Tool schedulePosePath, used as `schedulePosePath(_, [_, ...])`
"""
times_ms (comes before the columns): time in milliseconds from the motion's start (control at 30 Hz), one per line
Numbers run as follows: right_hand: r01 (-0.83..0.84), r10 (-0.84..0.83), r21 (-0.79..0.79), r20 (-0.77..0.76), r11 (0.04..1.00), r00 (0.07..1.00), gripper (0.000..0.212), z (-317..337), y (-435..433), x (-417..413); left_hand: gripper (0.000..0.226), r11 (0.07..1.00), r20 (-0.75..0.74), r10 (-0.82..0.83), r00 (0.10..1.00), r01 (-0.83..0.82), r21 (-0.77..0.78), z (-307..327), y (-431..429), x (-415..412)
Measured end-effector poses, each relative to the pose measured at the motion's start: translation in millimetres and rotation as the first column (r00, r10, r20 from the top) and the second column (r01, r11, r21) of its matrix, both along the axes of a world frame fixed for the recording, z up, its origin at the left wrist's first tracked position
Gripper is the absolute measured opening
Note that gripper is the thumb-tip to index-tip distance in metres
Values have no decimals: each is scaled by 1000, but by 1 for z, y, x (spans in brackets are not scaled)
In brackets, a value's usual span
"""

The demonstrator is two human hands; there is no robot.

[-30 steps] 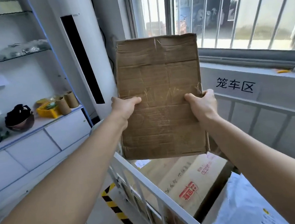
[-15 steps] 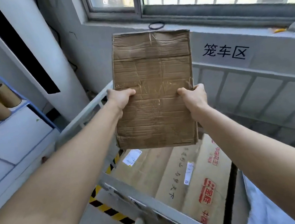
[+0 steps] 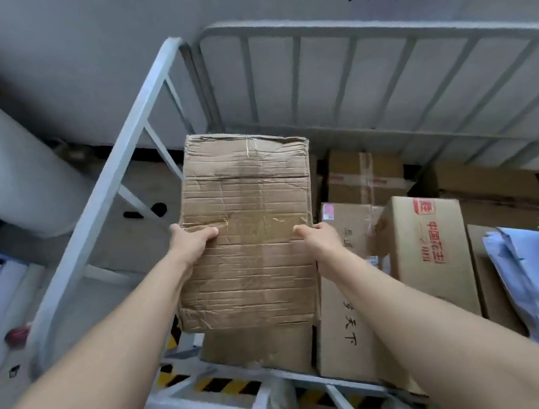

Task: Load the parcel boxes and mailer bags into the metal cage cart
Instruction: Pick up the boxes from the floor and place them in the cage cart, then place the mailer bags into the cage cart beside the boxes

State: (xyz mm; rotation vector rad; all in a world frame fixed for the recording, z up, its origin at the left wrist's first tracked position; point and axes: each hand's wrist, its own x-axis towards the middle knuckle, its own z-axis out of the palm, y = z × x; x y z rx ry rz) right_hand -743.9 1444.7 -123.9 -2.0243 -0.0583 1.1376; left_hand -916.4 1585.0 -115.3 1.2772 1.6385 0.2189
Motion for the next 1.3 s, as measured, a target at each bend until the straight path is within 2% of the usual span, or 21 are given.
schedulePosePath(333, [71, -98, -188, -138, 980, 986, 44, -114, -15, -14, 77, 970, -77, -153, 985, 134, -204, -131, 4, -5])
schedulePosePath(567, [18, -81, -296, -204, 955, 976, 49, -143, -40, -11, 83, 891, -123, -280, 952, 210, -402, -174, -13, -6])
schedulePosePath(667, [-50, -22, -305, -227, 951, 974, 42, -141, -49, -8, 97, 833, -115, -383, 916, 289, -472, -199, -15, -15])
schedulePosePath(733, [-86, 17, -294, -230, 952, 973, 31, -135, -51, -3, 94, 824, -127, -414, 901, 312, -473, -224, -8, -24])
schedulePosePath(767, [-105, 42, -291, -217, 951, 975, 26, -130, -50, 0, 87, 828, -128, -411, 903, 310, -467, -218, -8, -22])
schedulePosePath(833, [-139, 96, -270, -167, 953, 981, 23, -113, -45, 8, 74, 840, -144, -423, 895, 328, -432, -163, -14, -2])
schedulePosePath(933, [-140, 125, -222, -81, 965, 989, 34, -78, -41, 23, 62, 862, -167, -452, 876, 381, -333, -106, -19, 27])
schedulePosePath(1133, [-116, 123, -147, 34, 982, 992, 39, 10, -63, 67, 56, 859, -79, -509, 857, 501, -103, -5, -36, 80])
schedulePosePath(1300, [-46, 49, -52, 43, 998, 998, 19, 79, -112, 108, 51, 846, 33, -533, 846, 533, 4, 73, -79, 127])
